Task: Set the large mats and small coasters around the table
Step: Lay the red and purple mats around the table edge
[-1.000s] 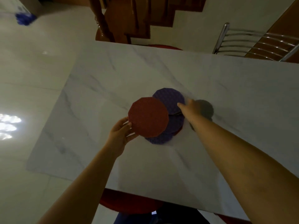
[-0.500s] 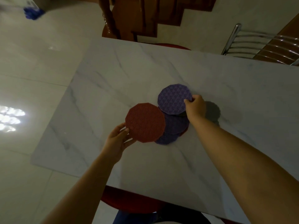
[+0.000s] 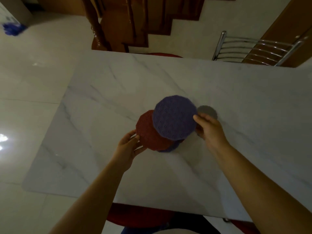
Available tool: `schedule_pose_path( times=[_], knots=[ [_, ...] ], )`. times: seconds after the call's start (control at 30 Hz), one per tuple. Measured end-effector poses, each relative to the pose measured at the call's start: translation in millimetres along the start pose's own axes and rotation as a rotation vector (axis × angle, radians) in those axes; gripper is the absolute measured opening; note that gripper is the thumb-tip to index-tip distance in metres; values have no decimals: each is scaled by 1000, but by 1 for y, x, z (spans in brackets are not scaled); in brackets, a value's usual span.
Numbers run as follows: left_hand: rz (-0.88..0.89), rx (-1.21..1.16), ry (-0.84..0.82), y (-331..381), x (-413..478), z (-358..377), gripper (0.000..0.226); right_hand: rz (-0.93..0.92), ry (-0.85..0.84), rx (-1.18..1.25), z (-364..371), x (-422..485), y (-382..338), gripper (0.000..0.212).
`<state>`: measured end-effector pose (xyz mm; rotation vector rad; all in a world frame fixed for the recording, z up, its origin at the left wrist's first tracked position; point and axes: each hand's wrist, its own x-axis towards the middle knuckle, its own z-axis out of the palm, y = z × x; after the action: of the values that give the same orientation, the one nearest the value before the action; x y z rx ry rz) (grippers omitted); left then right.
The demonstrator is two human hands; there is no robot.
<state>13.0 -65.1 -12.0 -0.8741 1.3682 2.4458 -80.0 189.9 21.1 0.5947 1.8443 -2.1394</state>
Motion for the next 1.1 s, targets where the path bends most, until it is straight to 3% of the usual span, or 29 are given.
schedule_pose_path(
  times=[0.13, 0.27, 0.4, 0.67, 1.1],
  knots=[
    [-11, -1, -62, -2, 0, 9, 24, 12, -37, -92, 5, -14, 26, 13],
    [-13, 7, -119, -4, -1, 17, 25, -1, 84, -139, 2, -17, 37, 26],
    [-22, 46, -162, -7, -3, 23, 24, 42, 91, -173, -1, -19, 42, 18],
    [-82, 73, -137, -13, -7, 23, 24, -111, 146, -378, 6, -31, 44, 32],
    [-63, 138, -72, -17, -8, 13, 24, -108, 96, -402, 16, -33, 49, 30]
  ],
)
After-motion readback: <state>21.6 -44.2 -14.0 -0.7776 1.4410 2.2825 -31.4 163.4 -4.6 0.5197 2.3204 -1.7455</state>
